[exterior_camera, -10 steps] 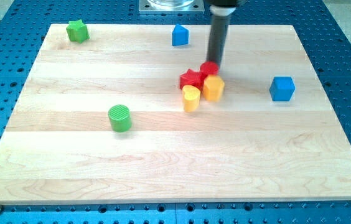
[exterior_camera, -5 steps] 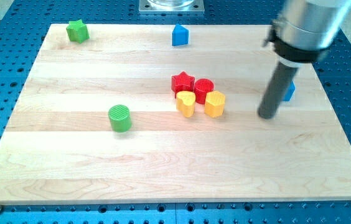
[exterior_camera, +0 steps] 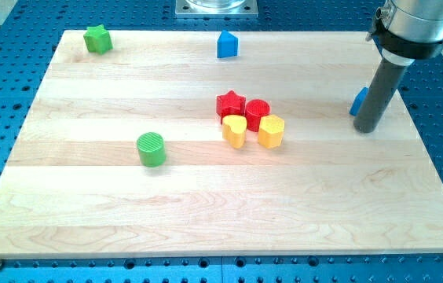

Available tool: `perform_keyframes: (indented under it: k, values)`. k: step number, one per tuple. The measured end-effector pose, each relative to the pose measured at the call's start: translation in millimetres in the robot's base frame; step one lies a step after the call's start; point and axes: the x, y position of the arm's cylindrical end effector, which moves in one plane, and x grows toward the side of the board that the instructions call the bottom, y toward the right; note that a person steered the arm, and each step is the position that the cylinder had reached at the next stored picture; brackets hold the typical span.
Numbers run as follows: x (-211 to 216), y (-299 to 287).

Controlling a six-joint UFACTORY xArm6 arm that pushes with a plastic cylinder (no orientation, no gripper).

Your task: Place the cube right of triangle

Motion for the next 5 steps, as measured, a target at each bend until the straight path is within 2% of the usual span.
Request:
perform_keyframes:
  k: [1, 2, 4, 5]
  values:
    - [3, 9]
    - [-24, 18]
    - [-132, 0]
    - [-157, -13]
